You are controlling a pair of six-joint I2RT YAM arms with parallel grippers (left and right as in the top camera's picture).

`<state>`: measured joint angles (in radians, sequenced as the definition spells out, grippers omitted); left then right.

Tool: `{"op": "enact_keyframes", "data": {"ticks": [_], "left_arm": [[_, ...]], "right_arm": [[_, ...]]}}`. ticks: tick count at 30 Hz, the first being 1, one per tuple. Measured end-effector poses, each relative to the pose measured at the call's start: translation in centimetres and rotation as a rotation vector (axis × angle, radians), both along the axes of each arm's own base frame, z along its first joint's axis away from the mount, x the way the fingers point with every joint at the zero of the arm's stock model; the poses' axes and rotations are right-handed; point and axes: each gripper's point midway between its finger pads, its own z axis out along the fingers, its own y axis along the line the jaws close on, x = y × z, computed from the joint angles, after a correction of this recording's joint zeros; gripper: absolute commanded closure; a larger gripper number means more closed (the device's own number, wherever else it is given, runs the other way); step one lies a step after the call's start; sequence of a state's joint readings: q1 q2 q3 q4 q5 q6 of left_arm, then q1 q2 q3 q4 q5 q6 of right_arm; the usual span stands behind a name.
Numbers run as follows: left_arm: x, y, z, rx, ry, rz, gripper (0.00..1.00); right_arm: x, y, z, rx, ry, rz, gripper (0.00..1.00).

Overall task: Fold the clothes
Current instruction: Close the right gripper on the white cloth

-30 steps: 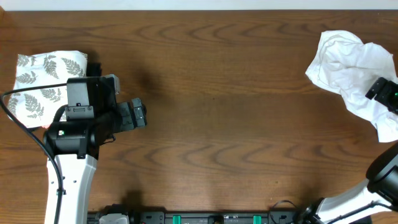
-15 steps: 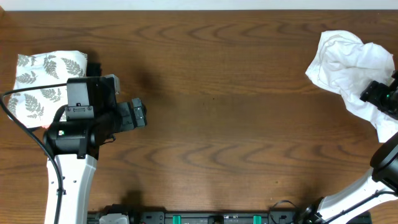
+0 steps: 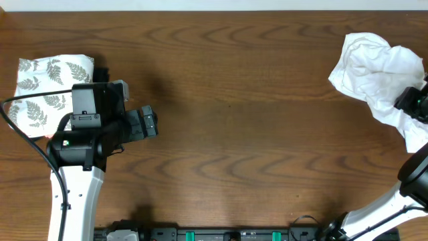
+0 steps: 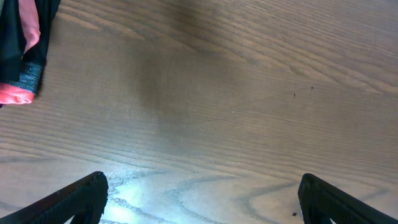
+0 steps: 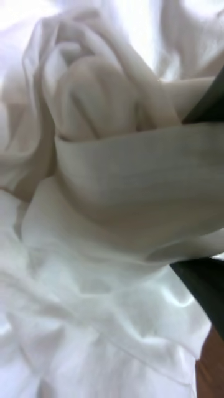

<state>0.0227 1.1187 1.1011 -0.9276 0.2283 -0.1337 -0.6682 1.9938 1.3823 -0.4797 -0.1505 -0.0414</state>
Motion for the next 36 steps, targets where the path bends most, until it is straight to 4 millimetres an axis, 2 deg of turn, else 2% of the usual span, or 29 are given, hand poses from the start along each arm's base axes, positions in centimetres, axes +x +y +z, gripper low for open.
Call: {"op": "enact_keyframes", "data": {"ticks": [5, 8, 9, 10, 11, 12, 13, 17, 26, 33, 36], "left_arm": [[0.0, 0.0, 0.0, 0.0, 0.0, 0.0, 0.02], [0.0, 0.0, 0.0, 0.0, 0.0, 0.0, 0.02], [0.0, 0.0, 0.0, 0.0, 0.0, 0.0, 0.02], [0.0, 0.0, 0.0, 0.0, 0.0, 0.0, 0.02], [0.0, 0.0, 0.0, 0.0, 0.0, 0.0, 0.02], [0.0, 0.0, 0.0, 0.0, 0.0, 0.0, 0.02], [0.0, 0.0, 0.0, 0.0, 0.0, 0.0, 0.02], [0.0, 0.0, 0.0, 0.0, 0.0, 0.0, 0.02], [0.0, 0.0, 0.0, 0.0, 0.0, 0.0, 0.02], [0.0, 0.0, 0.0, 0.0, 0.0, 0.0, 0.02], [0.0, 0.0, 0.0, 0.0, 0.0, 0.0, 0.02]], "right_arm": [[0.3, -0.2, 3.7, -0.046, -0.065, 0.001, 0.74], [0.3, -0.1, 5.5, -0.058, -0.089, -0.002, 0.9], [0.3, 0.0, 5.8, -0.062, -0.092, 0.002, 0.92], [0.2, 0.0, 6.0, -0.062, -0.093, 0.003, 0.92], [0.1, 0.1, 6.0, -0.056, -0.088, 0.001, 0.86], [0.0, 0.2, 5.9, -0.052, -0.083, 0.002, 0.68], [-0.1, 0.3, 5.8, -0.047, -0.078, -0.002, 0.58], [-0.2, 0.2, 5.7, -0.051, -0.071, -0.003, 0.48], [-0.9, -0.5, 5.2, -0.083, -0.03, -0.03, 0.48], [-1.3, -0.3, 1.3, -0.032, 0.046, -0.031, 0.5], [-1.4, -0.3, 0.4, -0.022, 0.063, -0.028, 0.58]]}}
